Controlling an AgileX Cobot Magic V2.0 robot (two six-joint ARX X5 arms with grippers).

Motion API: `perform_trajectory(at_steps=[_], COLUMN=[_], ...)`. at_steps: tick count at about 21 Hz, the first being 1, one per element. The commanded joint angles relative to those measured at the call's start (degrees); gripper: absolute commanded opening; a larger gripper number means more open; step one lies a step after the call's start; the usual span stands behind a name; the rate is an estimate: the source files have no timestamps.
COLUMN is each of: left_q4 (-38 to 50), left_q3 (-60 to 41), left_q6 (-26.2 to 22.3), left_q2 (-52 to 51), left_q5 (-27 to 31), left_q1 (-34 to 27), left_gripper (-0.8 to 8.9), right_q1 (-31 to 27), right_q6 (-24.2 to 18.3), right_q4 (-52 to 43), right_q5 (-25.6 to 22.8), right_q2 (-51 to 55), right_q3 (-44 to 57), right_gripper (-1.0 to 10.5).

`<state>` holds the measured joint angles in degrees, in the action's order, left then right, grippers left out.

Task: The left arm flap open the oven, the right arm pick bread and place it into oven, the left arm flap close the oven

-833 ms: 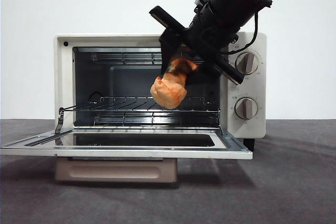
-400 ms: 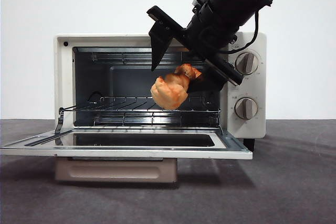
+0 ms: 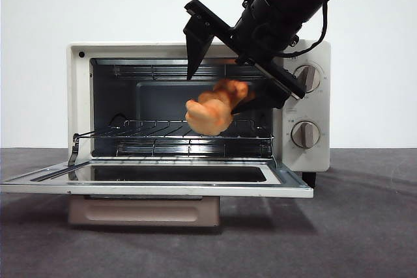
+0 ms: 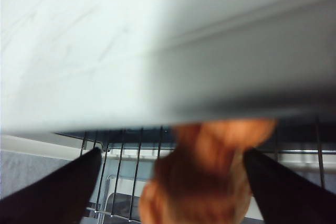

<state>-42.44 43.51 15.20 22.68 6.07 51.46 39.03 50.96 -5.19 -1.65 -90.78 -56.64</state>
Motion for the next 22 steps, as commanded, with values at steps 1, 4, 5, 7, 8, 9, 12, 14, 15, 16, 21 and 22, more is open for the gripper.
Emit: perform_trajectory(at_steps=[1,4,5,7,8,9,12,14,15,16,21,22], left_q4=[0.37,0.35,0.35,0.33,0.33,0.28,0.07,0.0,-0.04,-0.07,-1.97,-3.48], left_q3=[1.11,1.11,1.11,1.11,1.11,1.11,1.11,1.11,1.11,1.11,1.11,1.09], left_q6=[0.5,0.5,0.5,0.5,0.5,0.48,0.42,0.24,0.22,-0.2,-1.03,-1.01], left_q2=[0.0,0.0,0.0,0.0,0.0,0.0,0.0,0.0,0.0,0.0,0.13,0.15], left_q5=[0.11,0.11,0.11,0.11,0.11,0.11,0.11,0.13,0.17,0.17,3.1,4.94], left_q1=[0.59,0.59,0.59,0.59,0.59,0.59,0.59,0.59,0.57,0.57,0.57,0.57], left_gripper=[0.16,0.16,0.16,0.16,0.16,0.16,0.16,0.16,0.16,0.16,0.16,0.16], right_q1=[0.59,0.59,0.61,0.68,0.87,1.09,1.84,2.56,2.91,3.21,5.73,6.32], right_q6=[-0.63,-0.61,-0.59,-0.42,-0.33,-0.35,-0.57,-1.77,-2.47,-3.3,-11.23,-13.6], right_q4=[-0.33,-0.24,-0.07,0.66,1.36,2.05,4.44,5.62,6.16,6.99,17.86,21.62], right_q5=[-0.42,-0.31,-0.31,0.17,0.15,0.15,0.02,-0.17,-0.37,-0.39,-1.4,-1.4], right_q2=[-0.46,-0.46,-0.46,-0.46,-0.44,-0.35,0.61,1.88,2.6,3.63,13.49,16.61], right_q3=[-1.22,-1.22,-1.22,-1.22,-1.22,-1.22,-1.22,-1.22,-1.22,-1.22,-1.22,-1.22], right_gripper=[4.7,4.7,4.7,4.7,4.7,4.7,4.7,4.7,4.7,4.7,4.7,4.6])
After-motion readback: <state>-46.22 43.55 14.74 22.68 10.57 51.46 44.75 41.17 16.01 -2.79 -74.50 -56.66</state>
